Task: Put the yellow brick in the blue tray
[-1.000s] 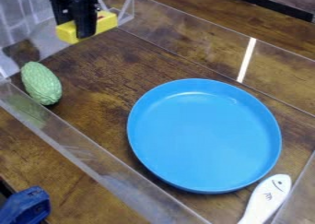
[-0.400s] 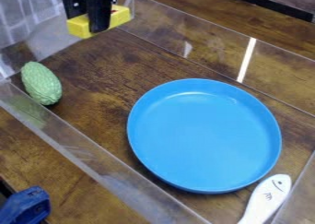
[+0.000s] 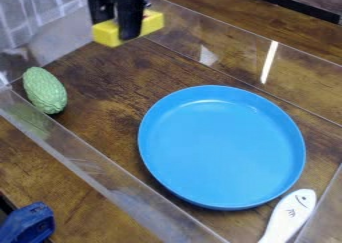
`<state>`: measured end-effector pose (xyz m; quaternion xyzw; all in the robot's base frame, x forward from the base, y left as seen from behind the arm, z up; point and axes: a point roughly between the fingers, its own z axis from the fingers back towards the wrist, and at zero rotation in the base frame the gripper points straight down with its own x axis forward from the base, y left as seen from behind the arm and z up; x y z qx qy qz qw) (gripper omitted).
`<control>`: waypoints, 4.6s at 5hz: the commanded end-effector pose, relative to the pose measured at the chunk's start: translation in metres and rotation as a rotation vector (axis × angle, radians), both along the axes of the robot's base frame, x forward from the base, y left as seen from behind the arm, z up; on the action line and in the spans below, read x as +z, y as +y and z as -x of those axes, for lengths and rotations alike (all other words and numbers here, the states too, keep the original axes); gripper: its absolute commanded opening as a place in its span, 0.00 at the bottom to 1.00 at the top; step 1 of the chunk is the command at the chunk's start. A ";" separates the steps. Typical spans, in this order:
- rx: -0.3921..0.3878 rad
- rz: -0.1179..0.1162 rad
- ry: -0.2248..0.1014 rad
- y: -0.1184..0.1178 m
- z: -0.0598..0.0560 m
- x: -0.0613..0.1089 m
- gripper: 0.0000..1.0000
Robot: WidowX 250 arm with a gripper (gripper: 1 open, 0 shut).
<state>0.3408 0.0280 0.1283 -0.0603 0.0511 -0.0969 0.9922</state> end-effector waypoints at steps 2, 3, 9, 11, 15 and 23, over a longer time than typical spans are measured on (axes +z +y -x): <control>-0.008 0.006 -0.067 -0.055 0.025 0.034 0.00; -0.002 0.006 -0.053 -0.078 0.042 0.033 0.00; -0.191 -0.048 -0.038 -0.106 0.034 -0.002 0.00; -0.197 -0.057 -0.023 -0.122 0.029 -0.015 0.00; -0.076 -0.052 0.019 -0.144 0.031 -0.037 1.00; -0.233 -0.131 0.011 -0.096 0.014 -0.044 1.00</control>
